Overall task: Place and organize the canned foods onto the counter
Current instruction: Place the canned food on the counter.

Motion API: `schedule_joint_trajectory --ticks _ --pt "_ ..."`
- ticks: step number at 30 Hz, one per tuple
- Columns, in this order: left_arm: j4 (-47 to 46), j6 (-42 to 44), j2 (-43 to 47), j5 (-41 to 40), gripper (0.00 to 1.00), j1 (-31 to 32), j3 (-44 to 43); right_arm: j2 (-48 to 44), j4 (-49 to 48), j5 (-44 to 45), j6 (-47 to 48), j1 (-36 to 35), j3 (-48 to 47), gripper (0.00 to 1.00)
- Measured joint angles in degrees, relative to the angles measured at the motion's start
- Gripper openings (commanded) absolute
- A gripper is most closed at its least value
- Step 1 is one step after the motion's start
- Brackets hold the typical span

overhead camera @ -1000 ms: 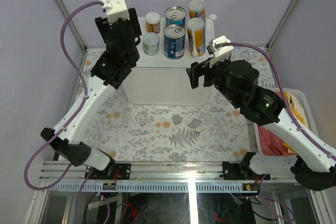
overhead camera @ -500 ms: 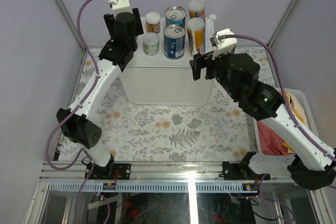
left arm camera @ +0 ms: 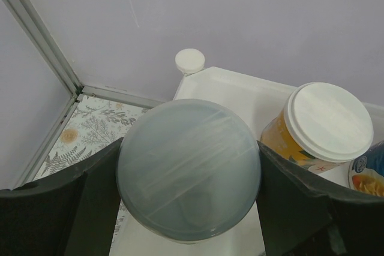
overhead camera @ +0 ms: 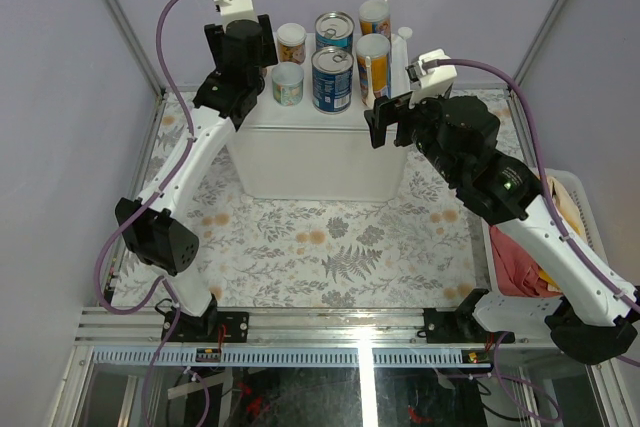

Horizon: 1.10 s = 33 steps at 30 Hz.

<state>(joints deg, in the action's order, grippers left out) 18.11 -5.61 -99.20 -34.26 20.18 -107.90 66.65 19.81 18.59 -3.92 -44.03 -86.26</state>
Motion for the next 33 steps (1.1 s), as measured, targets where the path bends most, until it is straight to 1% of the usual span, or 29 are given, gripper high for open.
schedule_joint_trajectory --ticks 21,22,25,27,31,33 --pt "-1.0 2.5 0.0 -0.7 0.01 0.0 1.8 0.3 0.0 -1.8 -0.7 1.1 0.0 0.92" --pt "-1.1 2.6 0.0 -0.7 0.04 0.0 1.9 0.3 0.0 -1.8 -0.7 1.1 0.0 0.92" --pt "-1.5 2.8 0.0 -0.8 0.19 0.0 2.1 0.3 0.0 -1.8 -0.8 1.2 0.0 0.93" --pt "-1.9 2.8 0.0 -0.9 0.24 0.0 2.4 0.3 0.0 -1.9 -0.9 1.2 0.0 0.92" --pt "-3.0 2.8 0.1 -0.9 0.42 0.0 3.0 0.3 0.0 -2.2 -1.1 1.4 0.0 0.92" --pt "-3.3 2.8 0.2 -0.9 0.47 0.0 3.4 0.3 0.0 -2.3 -1.1 1.4 0.0 0.92"
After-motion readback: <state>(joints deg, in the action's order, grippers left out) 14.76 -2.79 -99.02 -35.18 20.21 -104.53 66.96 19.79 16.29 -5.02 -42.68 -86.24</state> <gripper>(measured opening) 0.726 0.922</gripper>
